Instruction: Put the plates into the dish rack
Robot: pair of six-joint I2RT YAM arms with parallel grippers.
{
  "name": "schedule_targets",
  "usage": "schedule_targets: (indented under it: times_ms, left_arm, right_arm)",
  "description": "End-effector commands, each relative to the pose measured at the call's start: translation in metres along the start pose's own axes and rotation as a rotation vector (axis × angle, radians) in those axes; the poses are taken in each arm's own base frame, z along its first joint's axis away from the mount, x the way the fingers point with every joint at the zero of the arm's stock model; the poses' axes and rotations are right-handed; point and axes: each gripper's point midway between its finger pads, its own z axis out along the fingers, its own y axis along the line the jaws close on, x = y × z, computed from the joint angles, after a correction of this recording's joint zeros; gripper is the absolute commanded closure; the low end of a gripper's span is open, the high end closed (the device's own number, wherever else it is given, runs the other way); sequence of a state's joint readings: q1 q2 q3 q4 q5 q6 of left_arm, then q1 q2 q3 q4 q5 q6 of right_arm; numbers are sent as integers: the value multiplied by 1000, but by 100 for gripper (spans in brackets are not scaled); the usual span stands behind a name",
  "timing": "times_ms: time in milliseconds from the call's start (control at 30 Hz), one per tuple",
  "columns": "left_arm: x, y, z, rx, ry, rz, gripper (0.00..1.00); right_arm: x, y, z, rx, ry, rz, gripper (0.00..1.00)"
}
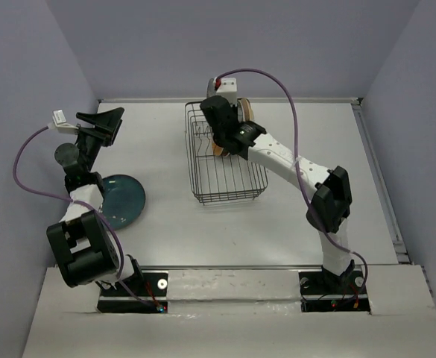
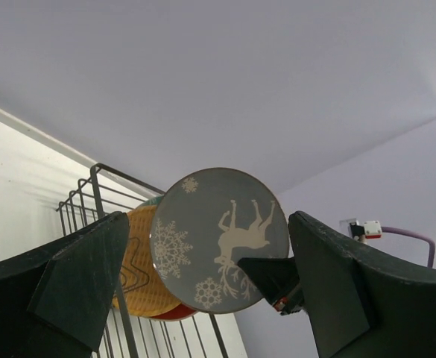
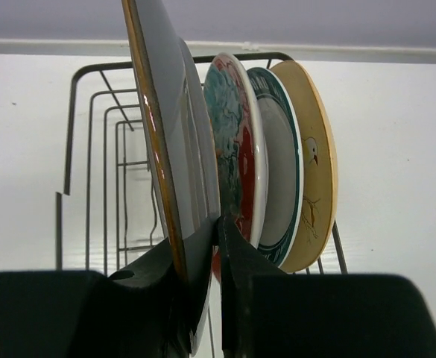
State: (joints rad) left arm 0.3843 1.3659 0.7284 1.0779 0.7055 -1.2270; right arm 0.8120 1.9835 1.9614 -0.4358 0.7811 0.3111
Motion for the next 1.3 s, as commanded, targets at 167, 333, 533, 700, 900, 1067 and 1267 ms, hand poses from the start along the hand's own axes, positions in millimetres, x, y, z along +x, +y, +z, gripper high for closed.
schedule_targets:
  times_ms: [167, 333, 533, 700, 900, 1067, 1267]
  left_arm:
    - [-10, -22, -2, 61, -24, 76, 1]
    - [-10, -28, -2, 79, -17, 86, 1]
    - [-3, -43, -1, 133, 8, 107, 1]
    - [7, -59, 0, 172, 30, 139, 1]
    - [17, -78, 1, 206, 56, 186, 1]
    - [15, -101, -4, 246, 30, 253, 1]
    - [8, -147, -23, 331, -31, 371, 1]
  right_arm:
    - [-33, -2, 8, 116, -122, 52, 93]
    - [-14, 17, 21, 65, -87, 57, 93]
    - [21, 35, 40, 5, -17, 78, 89]
    - [27, 33, 38, -21, 11, 88, 59]
    - [1, 18, 10, -62, -10, 93, 38]
    - [-23, 15, -32, -207, -28, 97, 34]
    - [-22, 87, -94, -625, -12, 155, 20]
